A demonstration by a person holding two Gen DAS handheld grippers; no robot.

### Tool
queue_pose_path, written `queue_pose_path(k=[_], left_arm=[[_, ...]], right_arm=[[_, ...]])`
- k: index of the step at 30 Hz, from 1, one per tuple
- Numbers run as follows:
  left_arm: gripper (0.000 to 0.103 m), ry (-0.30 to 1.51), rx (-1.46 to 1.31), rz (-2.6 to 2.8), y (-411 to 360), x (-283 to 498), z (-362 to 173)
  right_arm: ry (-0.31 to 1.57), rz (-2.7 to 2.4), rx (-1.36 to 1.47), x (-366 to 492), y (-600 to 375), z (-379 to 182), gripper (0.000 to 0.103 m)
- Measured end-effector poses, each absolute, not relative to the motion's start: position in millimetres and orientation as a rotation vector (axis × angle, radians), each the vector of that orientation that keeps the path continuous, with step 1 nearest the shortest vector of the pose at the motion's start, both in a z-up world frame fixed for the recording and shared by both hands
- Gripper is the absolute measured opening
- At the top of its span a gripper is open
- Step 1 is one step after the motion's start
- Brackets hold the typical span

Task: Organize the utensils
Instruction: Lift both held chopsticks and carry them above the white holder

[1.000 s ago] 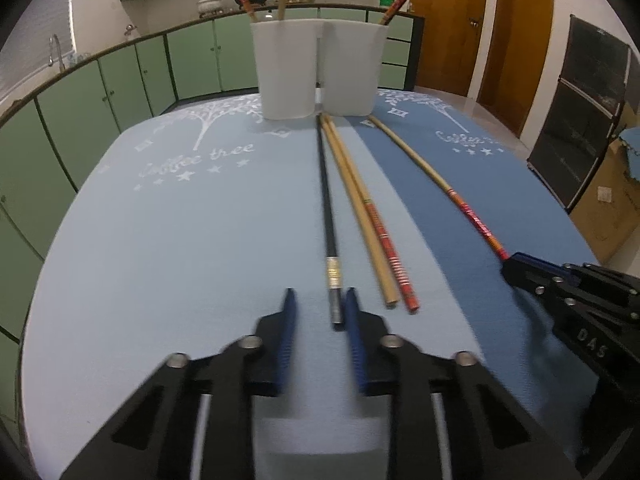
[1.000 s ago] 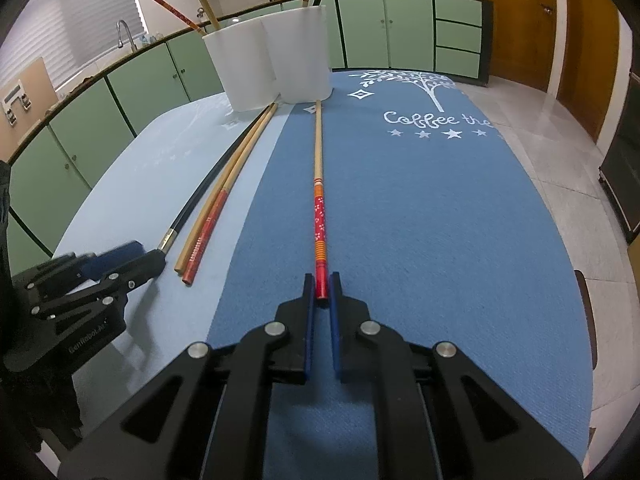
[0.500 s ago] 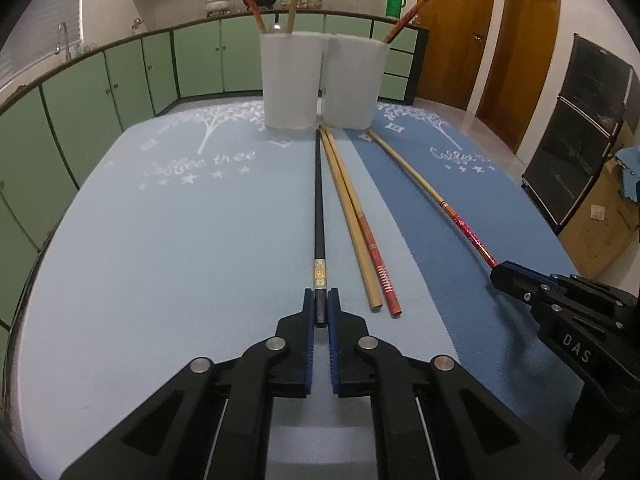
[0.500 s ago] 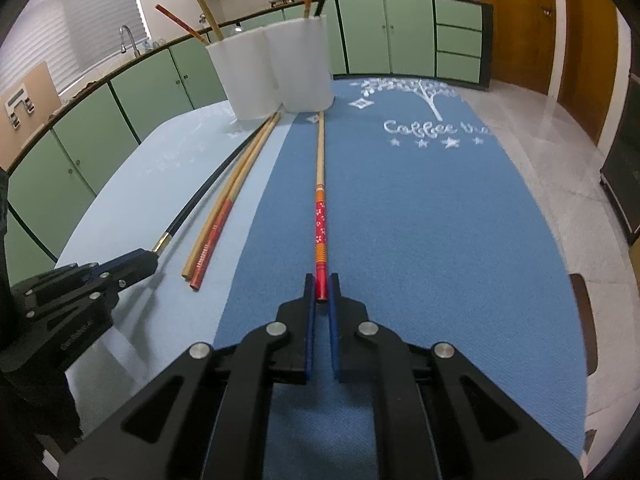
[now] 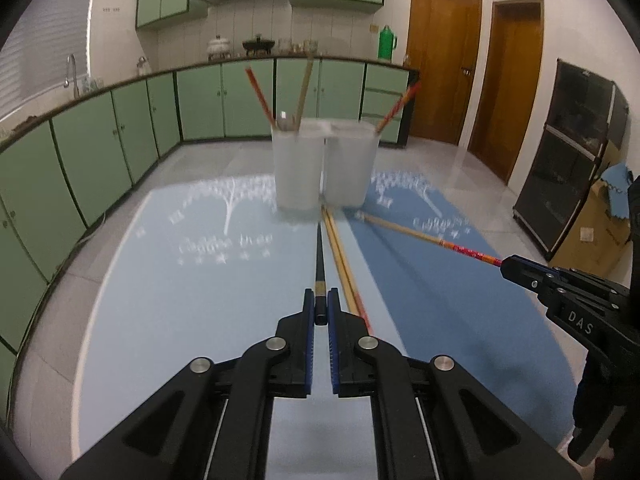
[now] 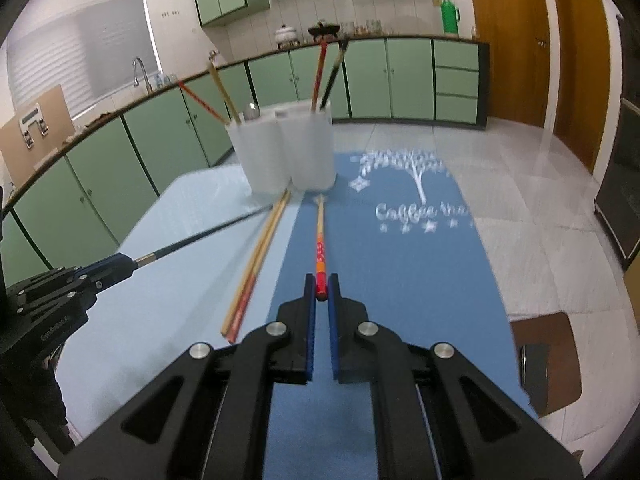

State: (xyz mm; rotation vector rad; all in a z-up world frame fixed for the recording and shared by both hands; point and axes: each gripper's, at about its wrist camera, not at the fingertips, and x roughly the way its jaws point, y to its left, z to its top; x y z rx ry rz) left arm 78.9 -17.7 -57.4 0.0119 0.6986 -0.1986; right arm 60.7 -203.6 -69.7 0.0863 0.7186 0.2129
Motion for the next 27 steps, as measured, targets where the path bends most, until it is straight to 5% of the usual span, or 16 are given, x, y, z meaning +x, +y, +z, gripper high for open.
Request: queue_pose_path(k=[27], left_arm=[[0.006,0.513,0.096,-0.287,-30,130,37]], right_arm=[[0.588,0.325,0.016,128,-191,60,0.005]])
